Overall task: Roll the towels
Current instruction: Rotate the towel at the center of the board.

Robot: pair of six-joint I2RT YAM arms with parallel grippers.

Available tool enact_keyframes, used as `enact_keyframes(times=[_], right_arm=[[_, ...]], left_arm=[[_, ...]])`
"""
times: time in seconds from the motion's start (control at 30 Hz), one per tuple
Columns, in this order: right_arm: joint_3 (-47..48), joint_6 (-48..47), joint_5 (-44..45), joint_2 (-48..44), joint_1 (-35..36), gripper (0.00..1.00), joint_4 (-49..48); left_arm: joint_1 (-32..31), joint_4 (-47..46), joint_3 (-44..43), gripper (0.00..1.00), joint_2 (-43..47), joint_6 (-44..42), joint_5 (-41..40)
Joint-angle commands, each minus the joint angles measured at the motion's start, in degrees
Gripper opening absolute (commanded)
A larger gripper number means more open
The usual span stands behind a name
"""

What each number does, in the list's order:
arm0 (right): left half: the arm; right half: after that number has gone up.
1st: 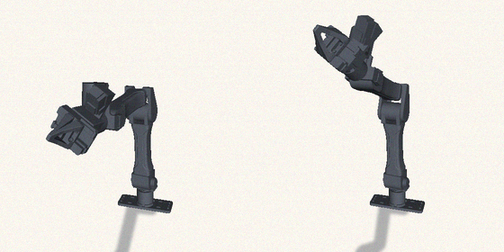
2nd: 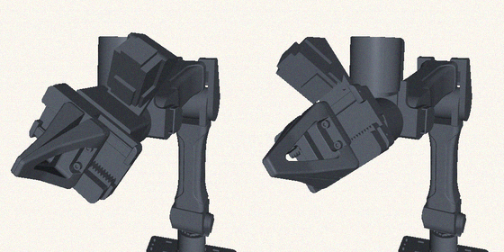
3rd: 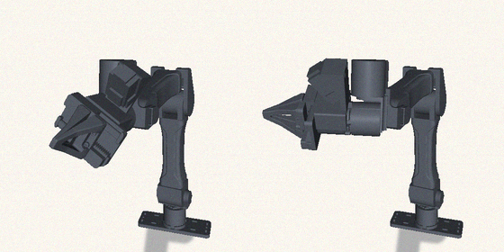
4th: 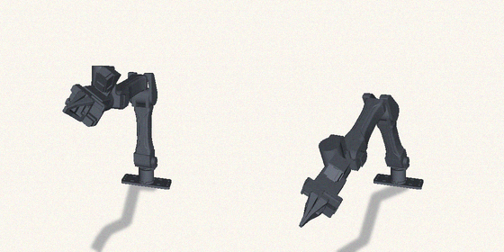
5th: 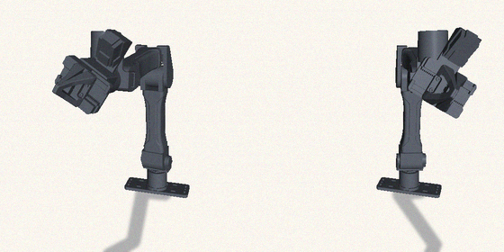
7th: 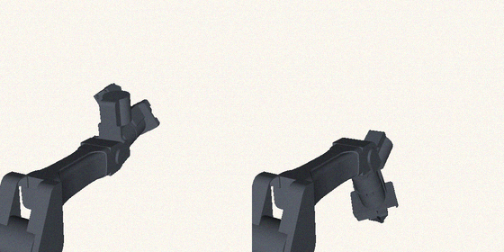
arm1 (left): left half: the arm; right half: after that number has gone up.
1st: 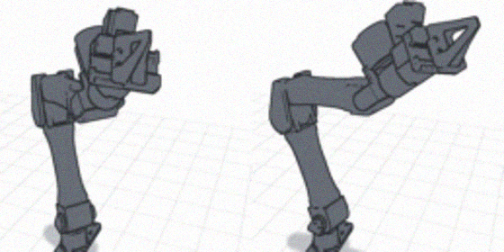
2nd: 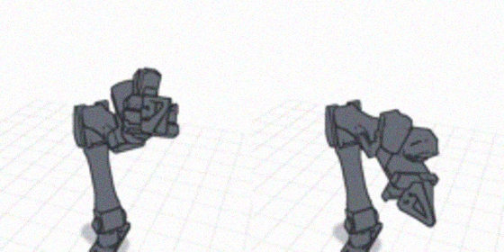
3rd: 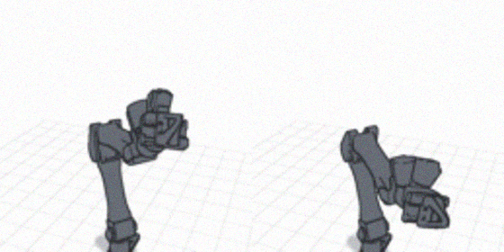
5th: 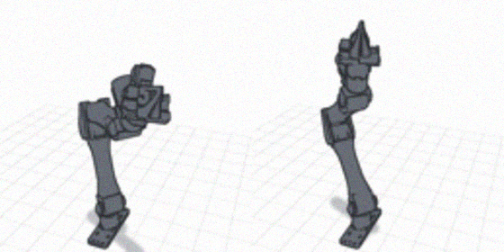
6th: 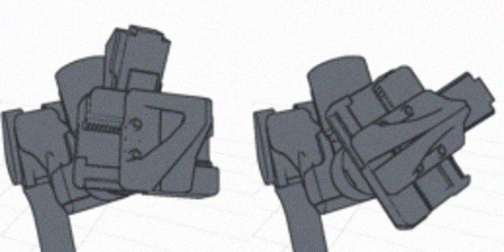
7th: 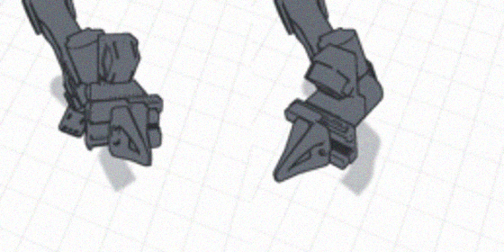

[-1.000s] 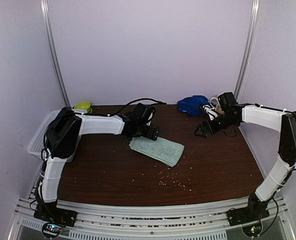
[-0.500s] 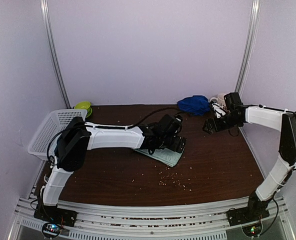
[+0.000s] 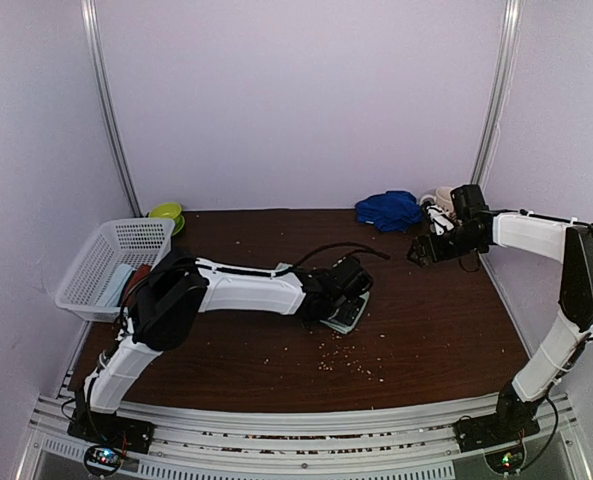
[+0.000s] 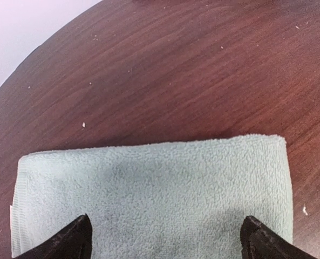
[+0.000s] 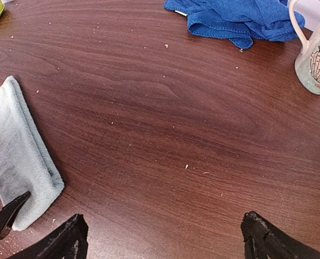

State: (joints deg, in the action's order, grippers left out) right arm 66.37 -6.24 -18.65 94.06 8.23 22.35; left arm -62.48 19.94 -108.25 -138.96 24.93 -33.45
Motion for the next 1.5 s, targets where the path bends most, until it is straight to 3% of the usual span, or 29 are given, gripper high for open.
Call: enact_keyframes(times=[0.0,0.13,0.4,0.6,0.77,1.03,1.27,1.47], right_arm=[[-0.2,0.3,-0.8,-1.2,-0.2,1.0,-0.7],[-0.2,0.3,-1.3,-1.2,-0.3,1.0,-0.7],[0.0,0.4,-3.4,-0.7,-0.3,1.0,0.0],[0.0,0.4,-4.7,-1.2,-0.3,1.0,0.2],[0.1,0.4,-5.5,-1.2,-0.3,1.0,0.4],[-0.1,-0.1,-9.8,-1.1,-0.2,1.0,0.8],[0.7,-5.7,-28.0,1.2,3.5,0.99,5.7],[2.4,-11.1,-37.9,6.2,12.3,0.96,10.3]], left_arm=[[-0.9,0.1,-3.4,0.98,-2.5,-1.6,-0.9],[-2.0,2.8,-2.4,0.98,-2.0,-2.2,0.5],[-3.0,2.6,11.8,0.98,5.6,-1.7,5.8],[-3.4,0.9,25.9,0.98,16.0,-2.4,5.5],[-3.5,1.0,31.8,0.98,23.5,-3.7,2.2],[0.7,-0.4,30.6,0.98,29.0,0.2,-4.5],[9.2,-9.5,29.2,0.98,27.9,0.9,3.7],[15.4,-15.6,27.0,0.98,25.3,-3.9,8.6]])
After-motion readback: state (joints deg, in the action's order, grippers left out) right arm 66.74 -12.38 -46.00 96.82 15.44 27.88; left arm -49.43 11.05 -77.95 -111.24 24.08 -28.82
